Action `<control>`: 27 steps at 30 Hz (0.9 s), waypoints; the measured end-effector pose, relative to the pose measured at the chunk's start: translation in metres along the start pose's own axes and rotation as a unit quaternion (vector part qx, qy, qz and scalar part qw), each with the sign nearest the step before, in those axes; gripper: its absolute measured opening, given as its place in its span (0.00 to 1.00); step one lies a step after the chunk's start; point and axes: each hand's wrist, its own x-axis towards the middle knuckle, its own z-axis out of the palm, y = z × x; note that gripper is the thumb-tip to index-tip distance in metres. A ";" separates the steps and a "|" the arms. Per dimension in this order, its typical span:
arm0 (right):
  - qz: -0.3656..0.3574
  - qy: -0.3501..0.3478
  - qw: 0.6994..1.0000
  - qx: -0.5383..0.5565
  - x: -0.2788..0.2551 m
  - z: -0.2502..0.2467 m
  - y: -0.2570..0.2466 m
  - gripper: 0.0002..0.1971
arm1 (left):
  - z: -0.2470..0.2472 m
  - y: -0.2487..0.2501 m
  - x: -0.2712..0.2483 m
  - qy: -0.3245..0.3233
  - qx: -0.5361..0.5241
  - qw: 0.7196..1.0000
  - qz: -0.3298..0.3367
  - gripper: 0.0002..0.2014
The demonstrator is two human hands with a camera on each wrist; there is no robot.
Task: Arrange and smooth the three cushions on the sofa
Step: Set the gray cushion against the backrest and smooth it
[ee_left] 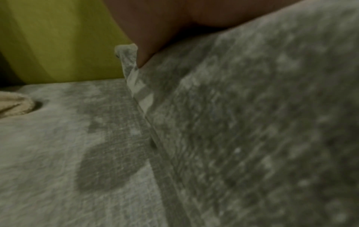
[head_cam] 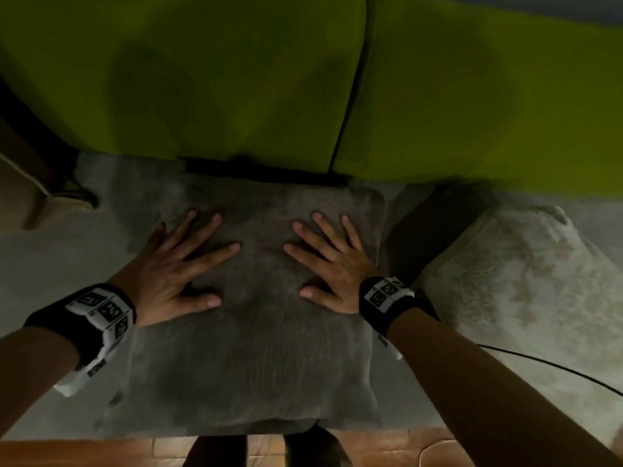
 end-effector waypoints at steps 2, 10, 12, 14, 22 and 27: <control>0.011 -0.007 1.000 0.006 0.007 0.006 0.005 0.38 | 0.003 -0.008 0.010 -0.016 -0.008 1.000 -0.009 0.41; 0.080 -0.026 0.994 0.068 0.023 0.019 0.020 0.37 | 0.010 -0.026 0.052 -0.070 -0.036 0.997 -0.013 0.39; 0.084 -0.031 0.993 0.080 0.022 0.021 0.026 0.37 | 0.009 -0.031 0.055 -0.073 -0.044 0.996 0.001 0.40; 0.091 -0.036 0.990 0.098 0.021 0.020 0.029 0.38 | 0.006 -0.032 0.054 -0.074 -0.063 0.995 0.014 0.42; 0.200 -0.091 0.942 0.253 -0.003 -0.002 0.045 0.44 | -0.012 -0.049 0.030 -0.058 -0.175 0.983 -0.018 0.44; 0.310 -0.149 0.894 0.288 -0.004 -0.036 0.053 0.47 | -0.037 -0.068 0.018 -0.108 -0.205 0.945 -0.233 0.51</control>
